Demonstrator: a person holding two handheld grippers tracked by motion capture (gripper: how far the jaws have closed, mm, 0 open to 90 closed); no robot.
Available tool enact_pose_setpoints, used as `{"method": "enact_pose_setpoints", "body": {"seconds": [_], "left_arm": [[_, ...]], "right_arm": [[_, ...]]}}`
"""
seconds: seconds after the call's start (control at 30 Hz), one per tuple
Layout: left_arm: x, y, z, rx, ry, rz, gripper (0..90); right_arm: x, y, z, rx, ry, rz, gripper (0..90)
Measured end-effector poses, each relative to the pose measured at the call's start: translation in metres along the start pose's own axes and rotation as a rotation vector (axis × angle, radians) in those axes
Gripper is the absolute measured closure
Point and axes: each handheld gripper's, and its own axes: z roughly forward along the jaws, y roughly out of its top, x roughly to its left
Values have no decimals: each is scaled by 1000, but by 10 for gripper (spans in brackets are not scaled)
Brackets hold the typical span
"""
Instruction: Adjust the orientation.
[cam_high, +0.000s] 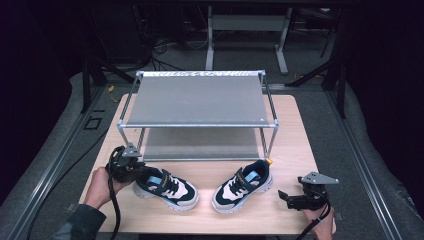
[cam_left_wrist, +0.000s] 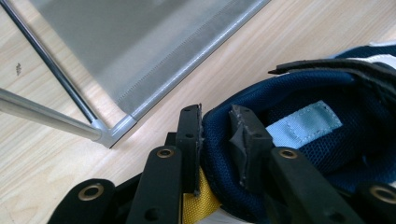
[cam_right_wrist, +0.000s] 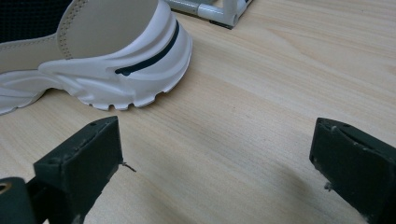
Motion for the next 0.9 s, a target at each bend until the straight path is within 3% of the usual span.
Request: {"method": "enact_pose_setpoints", "body": {"seconds": [0.2,0.33,0.43,0.47,0.53,0.57,0.8,0.87,0.9], "left_arm": [[-4,-1,-2,24,70,-60,754],[-6,-5,-5,34,120,-128,751],[-5,-5,-5,27,125,-137,724],[-5,-4,-5,34,128,-135,678],[-4,-3,-9,15,109,-131,519],[-4,-3,-11,10,111,-124,519],[-8,1,-31,-73,15,-63,321],[-12,4,-33,-60,9,-47,235],[-14,5,-33,-65,-16,-34,209]], "right_arm": [[-1,0,0,-5,3,8,19],[-1,0,-1,-5,3,3,19],[-2,0,0,-15,7,12,17],[-2,0,0,-17,14,11,16],[-1,0,-1,-14,7,3,17],[-1,0,-1,-14,7,3,17],[-1,0,-1,-18,10,10,18],[-1,0,-1,-17,11,13,18],[-1,0,-1,-18,12,14,20]]}}
